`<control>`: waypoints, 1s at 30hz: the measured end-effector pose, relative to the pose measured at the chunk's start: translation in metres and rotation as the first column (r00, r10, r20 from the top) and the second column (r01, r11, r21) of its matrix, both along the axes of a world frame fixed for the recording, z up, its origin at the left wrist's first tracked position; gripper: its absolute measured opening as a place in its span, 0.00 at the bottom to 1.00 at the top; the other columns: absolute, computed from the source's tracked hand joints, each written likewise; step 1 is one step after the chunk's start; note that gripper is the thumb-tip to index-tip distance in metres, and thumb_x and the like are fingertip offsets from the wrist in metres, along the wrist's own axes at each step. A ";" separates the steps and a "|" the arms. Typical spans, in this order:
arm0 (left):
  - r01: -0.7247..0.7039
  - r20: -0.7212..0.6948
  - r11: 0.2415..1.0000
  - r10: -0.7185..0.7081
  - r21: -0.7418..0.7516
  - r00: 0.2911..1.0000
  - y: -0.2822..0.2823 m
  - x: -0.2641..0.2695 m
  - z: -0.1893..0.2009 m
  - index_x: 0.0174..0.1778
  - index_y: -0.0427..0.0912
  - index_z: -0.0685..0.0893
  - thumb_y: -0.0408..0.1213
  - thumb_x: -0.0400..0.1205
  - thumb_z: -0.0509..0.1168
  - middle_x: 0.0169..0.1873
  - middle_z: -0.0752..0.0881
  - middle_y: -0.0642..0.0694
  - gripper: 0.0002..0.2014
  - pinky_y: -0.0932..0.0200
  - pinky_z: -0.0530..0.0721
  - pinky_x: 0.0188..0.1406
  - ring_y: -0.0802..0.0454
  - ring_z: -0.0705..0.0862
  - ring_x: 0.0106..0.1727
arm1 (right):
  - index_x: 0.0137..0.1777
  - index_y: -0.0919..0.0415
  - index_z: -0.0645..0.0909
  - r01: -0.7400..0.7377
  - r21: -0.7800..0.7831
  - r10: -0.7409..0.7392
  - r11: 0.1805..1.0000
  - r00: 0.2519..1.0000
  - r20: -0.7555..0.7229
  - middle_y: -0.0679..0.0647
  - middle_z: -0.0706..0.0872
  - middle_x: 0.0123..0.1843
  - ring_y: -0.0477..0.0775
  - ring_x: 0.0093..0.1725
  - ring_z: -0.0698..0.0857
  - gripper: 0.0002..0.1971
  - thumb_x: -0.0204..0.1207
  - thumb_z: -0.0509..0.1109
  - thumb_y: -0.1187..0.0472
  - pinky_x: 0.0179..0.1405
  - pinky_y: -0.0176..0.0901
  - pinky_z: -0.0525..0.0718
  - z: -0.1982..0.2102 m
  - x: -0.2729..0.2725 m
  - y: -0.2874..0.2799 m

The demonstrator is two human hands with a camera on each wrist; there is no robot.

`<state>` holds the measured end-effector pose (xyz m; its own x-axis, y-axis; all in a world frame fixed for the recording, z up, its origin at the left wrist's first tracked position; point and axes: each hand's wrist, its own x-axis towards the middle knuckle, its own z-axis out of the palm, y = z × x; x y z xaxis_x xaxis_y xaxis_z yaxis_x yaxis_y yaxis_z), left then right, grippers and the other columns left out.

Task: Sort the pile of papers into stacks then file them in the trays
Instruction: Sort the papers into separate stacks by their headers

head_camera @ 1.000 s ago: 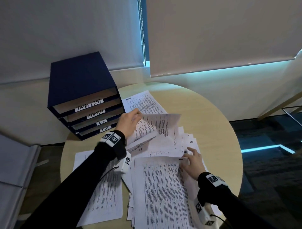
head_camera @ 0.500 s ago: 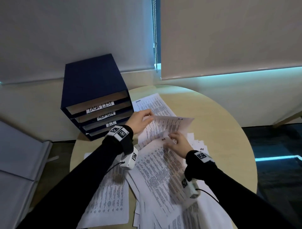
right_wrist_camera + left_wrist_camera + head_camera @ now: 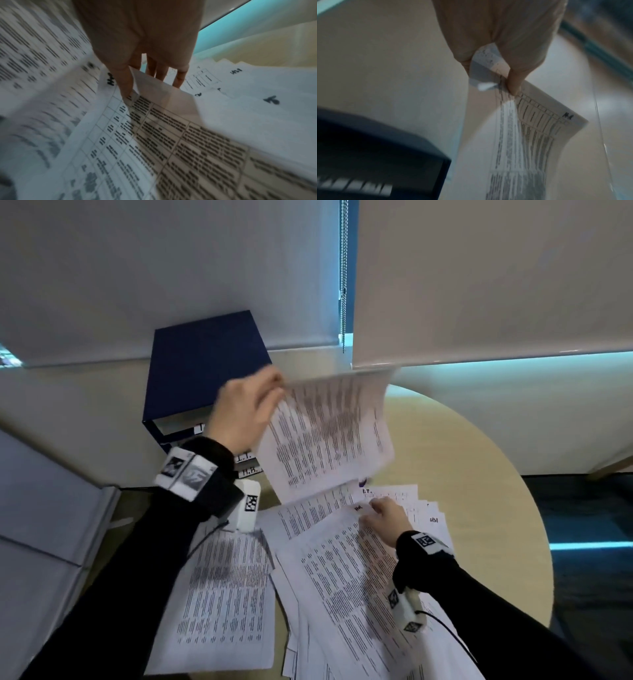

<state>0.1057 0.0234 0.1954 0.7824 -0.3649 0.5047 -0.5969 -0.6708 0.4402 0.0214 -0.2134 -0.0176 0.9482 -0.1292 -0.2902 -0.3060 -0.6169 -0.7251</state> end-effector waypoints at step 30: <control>-0.001 -0.898 0.998 -0.061 -0.069 0.435 -0.009 -0.070 -0.204 0.61 0.45 0.79 0.42 0.85 0.63 0.72 0.76 0.44 0.10 0.58 0.63 0.72 0.52 0.70 0.75 | 0.60 0.66 0.82 0.278 0.307 -0.287 0.910 0.958 -0.017 0.54 0.74 0.64 0.50 0.62 0.74 0.22 0.72 0.77 0.53 0.59 0.42 0.70 -0.005 -0.083 -0.042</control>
<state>0.0358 0.0143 -0.0090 0.7955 -0.3963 -0.4585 0.1373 -0.6190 0.7733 -0.0617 -0.2555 -0.0227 0.8933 -0.3034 -0.3316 -0.4118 -0.2568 -0.8744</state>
